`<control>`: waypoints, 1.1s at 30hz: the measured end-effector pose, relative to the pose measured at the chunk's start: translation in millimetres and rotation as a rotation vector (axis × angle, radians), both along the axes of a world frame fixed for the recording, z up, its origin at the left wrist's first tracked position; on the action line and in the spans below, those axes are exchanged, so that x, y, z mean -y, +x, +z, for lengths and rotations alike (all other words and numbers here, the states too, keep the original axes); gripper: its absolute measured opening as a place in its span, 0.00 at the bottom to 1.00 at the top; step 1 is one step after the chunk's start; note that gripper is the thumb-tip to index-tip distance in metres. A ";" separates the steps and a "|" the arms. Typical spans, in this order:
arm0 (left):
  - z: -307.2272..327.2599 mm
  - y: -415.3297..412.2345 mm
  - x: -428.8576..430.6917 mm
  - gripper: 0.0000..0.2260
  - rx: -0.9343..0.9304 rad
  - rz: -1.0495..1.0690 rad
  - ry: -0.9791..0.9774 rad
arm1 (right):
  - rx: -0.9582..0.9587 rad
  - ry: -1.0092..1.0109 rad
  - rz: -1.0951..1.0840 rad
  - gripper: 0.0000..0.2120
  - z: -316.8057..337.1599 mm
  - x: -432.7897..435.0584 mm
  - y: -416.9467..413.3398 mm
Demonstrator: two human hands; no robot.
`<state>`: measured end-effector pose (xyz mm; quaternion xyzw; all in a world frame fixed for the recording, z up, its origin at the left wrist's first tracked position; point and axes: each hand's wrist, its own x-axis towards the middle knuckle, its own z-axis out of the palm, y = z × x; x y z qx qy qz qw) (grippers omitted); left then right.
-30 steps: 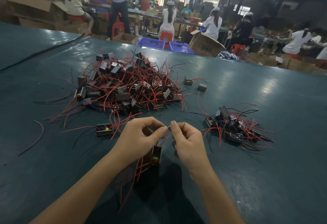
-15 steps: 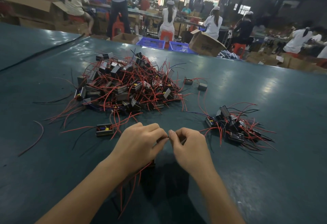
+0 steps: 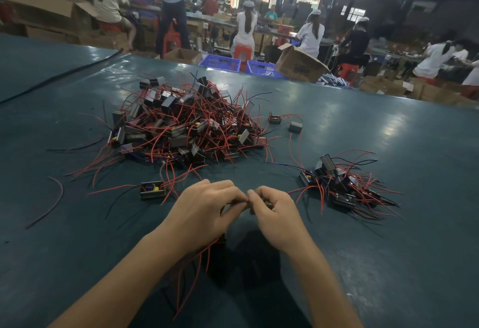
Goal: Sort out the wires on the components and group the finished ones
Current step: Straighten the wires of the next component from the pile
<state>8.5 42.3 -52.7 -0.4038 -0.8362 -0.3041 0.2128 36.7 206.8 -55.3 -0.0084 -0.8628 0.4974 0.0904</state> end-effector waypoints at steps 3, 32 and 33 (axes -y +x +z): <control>-2.0 -2.5 0.4 0.04 0.155 -0.001 0.104 | -0.022 -0.043 0.029 0.15 0.7 1.2 -0.4; 13.3 -7.9 0.2 0.06 0.793 -0.047 0.503 | -0.352 -0.380 0.133 0.06 3.6 8.2 1.8; 12.6 -6.6 -0.3 0.08 0.769 -0.054 0.491 | -0.256 -0.505 0.123 0.08 5.3 8.4 2.1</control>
